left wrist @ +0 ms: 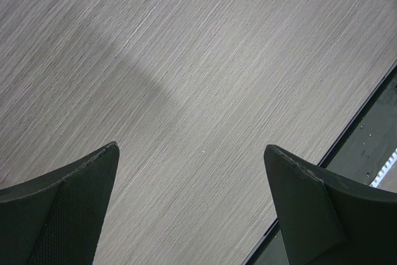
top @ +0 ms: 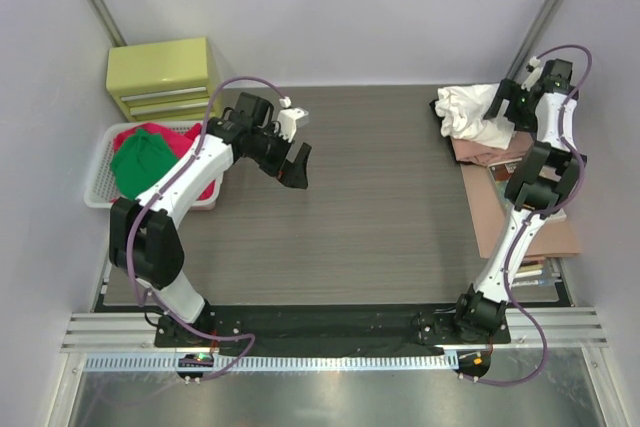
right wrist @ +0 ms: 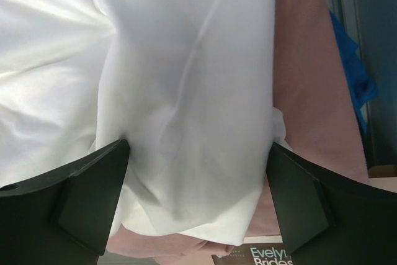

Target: Fold and stack the t-shirts

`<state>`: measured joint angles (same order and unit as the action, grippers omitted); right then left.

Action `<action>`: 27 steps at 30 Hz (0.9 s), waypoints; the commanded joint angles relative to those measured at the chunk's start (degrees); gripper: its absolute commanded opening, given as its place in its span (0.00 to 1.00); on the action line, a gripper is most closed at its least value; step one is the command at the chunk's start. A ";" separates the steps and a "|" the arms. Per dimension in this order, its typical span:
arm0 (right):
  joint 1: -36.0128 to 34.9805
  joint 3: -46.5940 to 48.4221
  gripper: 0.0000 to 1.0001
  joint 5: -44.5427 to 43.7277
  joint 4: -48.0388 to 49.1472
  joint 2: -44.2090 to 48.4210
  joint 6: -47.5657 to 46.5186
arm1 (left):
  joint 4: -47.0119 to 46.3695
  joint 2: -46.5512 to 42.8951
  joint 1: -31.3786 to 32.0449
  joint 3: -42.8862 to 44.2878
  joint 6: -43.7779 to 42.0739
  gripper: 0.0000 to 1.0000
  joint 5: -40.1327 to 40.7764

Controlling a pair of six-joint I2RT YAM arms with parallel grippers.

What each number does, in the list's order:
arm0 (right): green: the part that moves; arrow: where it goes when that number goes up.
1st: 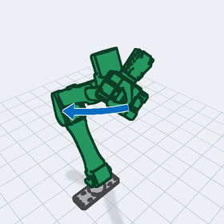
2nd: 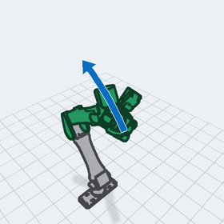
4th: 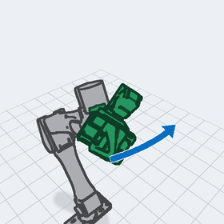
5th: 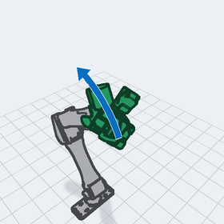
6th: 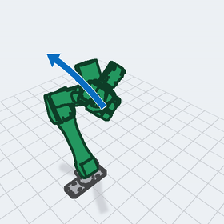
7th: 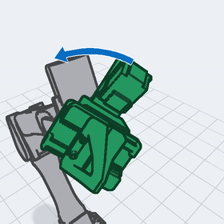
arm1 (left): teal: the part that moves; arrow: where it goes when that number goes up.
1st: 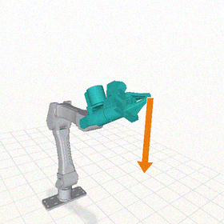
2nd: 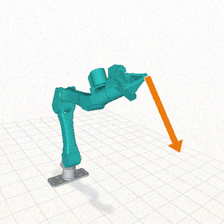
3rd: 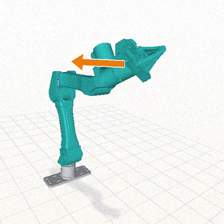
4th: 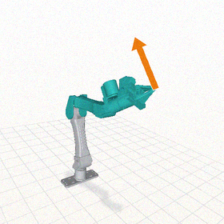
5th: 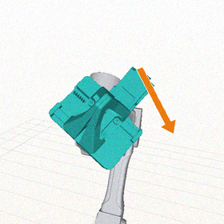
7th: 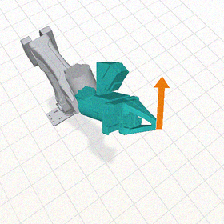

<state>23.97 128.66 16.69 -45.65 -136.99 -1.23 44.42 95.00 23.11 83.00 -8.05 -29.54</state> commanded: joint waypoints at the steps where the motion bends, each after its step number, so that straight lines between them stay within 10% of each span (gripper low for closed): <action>1: 1.78 0.27 0.96 -0.61 2.32 0.67 1.15 | -0.83 -2.19 -0.44 -0.12 -0.91 1.00 0.01; 14: 4.16 -4.91 0.95 1.33 4.25 1.64 0.71 | -0.83 -1.84 -0.52 -0.21 -0.74 1.00 -0.70; 25: 3.63 -4.83 0.63 0.01 5.66 2.95 0.53 | -0.92 -1.40 -0.53 -0.56 -0.91 1.00 -0.61; 27: 3.63 -4.82 0.44 -0.08 5.48 3.04 0.36 | -0.92 -1.31 -0.44 -0.39 -0.91 1.00 -0.69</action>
<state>27.51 123.09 18.35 -40.53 -136.97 0.14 44.40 94.96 22.85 82.00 -8.10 -29.58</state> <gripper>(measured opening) 0.545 0.996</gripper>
